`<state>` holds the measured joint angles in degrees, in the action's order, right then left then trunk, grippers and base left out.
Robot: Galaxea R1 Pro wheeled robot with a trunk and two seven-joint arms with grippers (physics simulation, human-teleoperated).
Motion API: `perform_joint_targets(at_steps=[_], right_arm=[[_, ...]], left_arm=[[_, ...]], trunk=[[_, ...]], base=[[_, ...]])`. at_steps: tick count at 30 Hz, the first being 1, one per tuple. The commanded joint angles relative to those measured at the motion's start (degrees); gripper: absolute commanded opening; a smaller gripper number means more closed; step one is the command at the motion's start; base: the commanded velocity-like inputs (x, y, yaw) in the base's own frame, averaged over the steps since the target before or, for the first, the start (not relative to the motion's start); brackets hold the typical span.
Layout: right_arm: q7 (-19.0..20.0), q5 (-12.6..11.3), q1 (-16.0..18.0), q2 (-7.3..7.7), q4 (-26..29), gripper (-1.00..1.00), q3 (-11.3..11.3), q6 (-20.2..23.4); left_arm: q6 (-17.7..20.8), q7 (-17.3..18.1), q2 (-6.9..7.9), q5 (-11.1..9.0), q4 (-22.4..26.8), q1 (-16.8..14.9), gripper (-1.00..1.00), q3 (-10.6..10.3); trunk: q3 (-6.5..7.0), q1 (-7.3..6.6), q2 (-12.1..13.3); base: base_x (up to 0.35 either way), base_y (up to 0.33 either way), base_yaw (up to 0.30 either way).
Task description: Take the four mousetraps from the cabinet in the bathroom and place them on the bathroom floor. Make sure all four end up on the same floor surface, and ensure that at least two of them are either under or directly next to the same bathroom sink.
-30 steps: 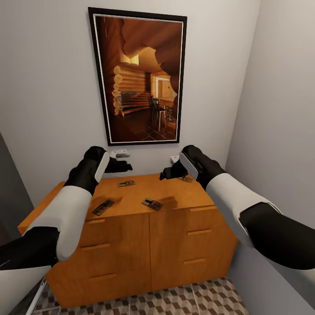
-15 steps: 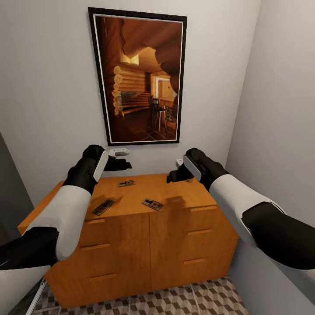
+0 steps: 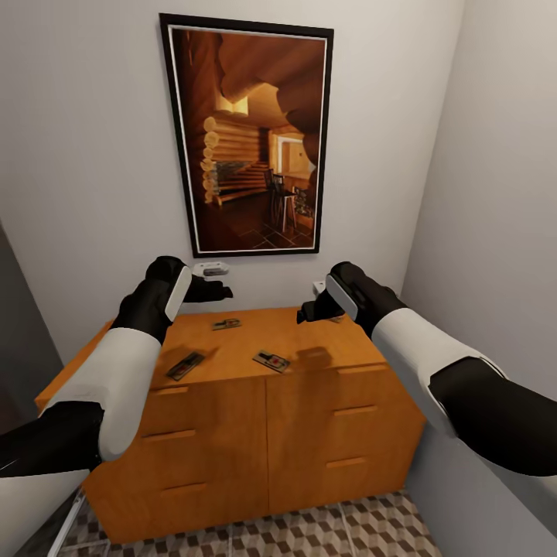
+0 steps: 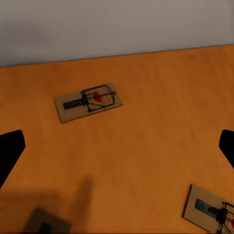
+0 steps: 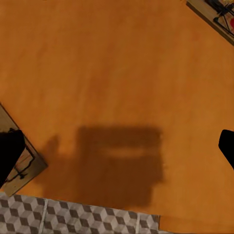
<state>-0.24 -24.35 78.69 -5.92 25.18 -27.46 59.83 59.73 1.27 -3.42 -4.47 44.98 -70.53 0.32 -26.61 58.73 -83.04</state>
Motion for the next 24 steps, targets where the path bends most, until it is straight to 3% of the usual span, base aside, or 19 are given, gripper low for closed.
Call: perform_joint_targets(at_steps=[1, 24], right_arm=[[0.0, -0.2, 0.1, 0.04, 0.0, 1.00, -0.3, 0.2], [-0.1, -0.3, 0.1, -0.12, 0.0, 1.00, -0.4, 0.2]], left_arm=[[0.2, -0.1, -0.01, -0.3, 0.0, 0.0, 1.00, 0.0], [0.2, -0.1, -0.10, -0.3, 0.0, 0.0, 1.00, 0.0]], trunk=[[-0.07, 0.00, 0.0], [-0.07, 0.00, 0.0]], base=[[0.000, 0.000, 0.162], [0.000, 0.000, 0.110]])
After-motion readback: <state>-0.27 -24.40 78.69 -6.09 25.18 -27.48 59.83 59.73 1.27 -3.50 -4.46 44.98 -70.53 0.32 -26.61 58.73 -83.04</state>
